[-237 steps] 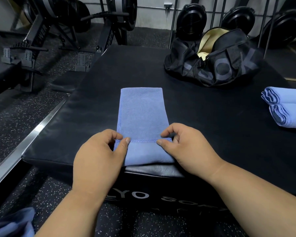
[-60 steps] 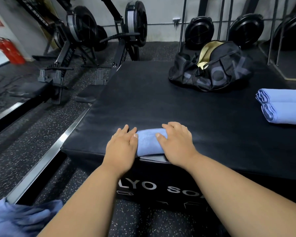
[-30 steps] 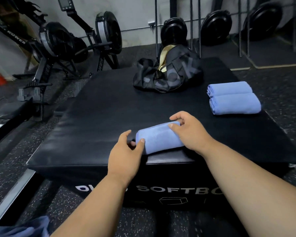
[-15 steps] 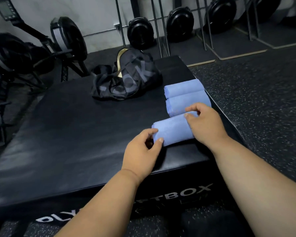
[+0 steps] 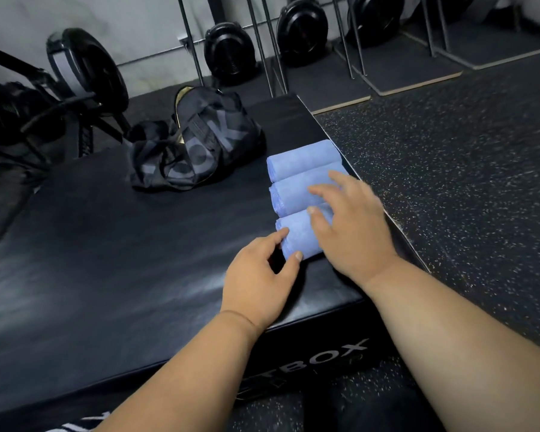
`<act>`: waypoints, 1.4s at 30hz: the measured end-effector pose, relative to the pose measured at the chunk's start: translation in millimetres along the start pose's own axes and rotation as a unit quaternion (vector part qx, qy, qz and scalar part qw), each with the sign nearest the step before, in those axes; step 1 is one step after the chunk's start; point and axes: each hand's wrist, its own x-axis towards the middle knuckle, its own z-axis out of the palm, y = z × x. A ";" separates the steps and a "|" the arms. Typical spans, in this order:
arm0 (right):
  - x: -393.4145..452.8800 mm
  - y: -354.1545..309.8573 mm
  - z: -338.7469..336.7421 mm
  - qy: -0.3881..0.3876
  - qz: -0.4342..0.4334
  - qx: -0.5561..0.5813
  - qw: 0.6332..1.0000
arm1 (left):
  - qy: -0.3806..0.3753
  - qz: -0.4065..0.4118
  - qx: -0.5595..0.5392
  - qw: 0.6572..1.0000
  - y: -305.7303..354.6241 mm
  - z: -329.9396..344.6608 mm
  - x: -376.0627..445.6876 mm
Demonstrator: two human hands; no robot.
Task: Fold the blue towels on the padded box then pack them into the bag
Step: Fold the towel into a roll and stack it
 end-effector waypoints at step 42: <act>-160.4 -363.0 145.1 -0.355 -0.356 -0.020 0.864 | 0.175 -0.387 -0.019 0.905 -219.3 -270.7 -294.9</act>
